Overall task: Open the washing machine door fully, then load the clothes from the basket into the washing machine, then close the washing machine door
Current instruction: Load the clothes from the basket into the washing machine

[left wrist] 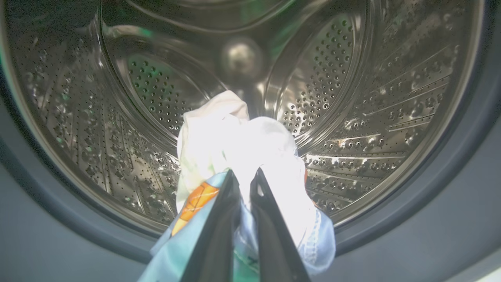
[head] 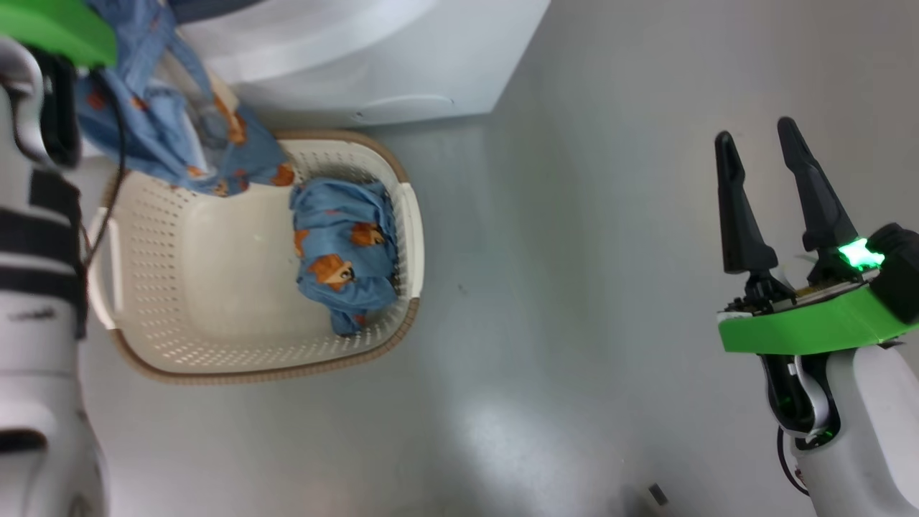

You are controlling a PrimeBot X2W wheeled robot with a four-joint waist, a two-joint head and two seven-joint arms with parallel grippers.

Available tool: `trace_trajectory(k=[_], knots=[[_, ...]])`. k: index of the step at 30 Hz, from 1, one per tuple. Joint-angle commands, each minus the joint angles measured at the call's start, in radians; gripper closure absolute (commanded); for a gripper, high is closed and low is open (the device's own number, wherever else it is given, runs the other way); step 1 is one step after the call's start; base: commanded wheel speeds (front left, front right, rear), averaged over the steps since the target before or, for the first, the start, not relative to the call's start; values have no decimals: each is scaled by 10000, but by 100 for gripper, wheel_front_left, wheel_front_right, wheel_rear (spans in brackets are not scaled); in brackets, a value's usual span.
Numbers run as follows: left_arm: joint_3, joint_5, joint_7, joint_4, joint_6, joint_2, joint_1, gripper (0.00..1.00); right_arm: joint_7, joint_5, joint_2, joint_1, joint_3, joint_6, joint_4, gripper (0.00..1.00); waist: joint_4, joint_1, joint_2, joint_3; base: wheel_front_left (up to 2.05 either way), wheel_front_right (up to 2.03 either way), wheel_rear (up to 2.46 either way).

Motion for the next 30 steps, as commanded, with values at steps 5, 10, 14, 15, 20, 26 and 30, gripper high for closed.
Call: trace_trajectory(k=[5,10,14,15,20,26,30], knots=[[-152,313,-47,1351,-64,714,-1321,100,-49,167,91,-252,482,46,-220,0,-596,-1,-1,708,0,0,0],[-164,297,-70,2186,-14,893,-2029,100,-49,198,204,-361,650,46,-241,0,-874,-1,-1,877,0,0,0],[-343,463,-134,2696,89,1134,-2645,100,-49,224,279,-411,789,46,-220,0,-1109,-1,-1,1011,0,0,0],[-395,517,-176,2734,116,1204,-2793,100,-49,232,298,-424,814,46,-215,0,-1171,-1,-1,1032,0,0,0],[-598,745,-384,2148,127,1444,-3429,100,-49,272,367,-422,800,46,-252,0,-1349,-1,-1,1160,0,0,0],[-446,957,-398,-119,273,1732,-3195,100,-49,290,463,-471,770,46,-299,0,-1435,-1,-1,1402,0,0,0],[-341,963,-400,-32,224,1772,-2683,100,-49,288,516,-494,821,46,-295,0,-1482,-1,-1,1427,0,0,0]])
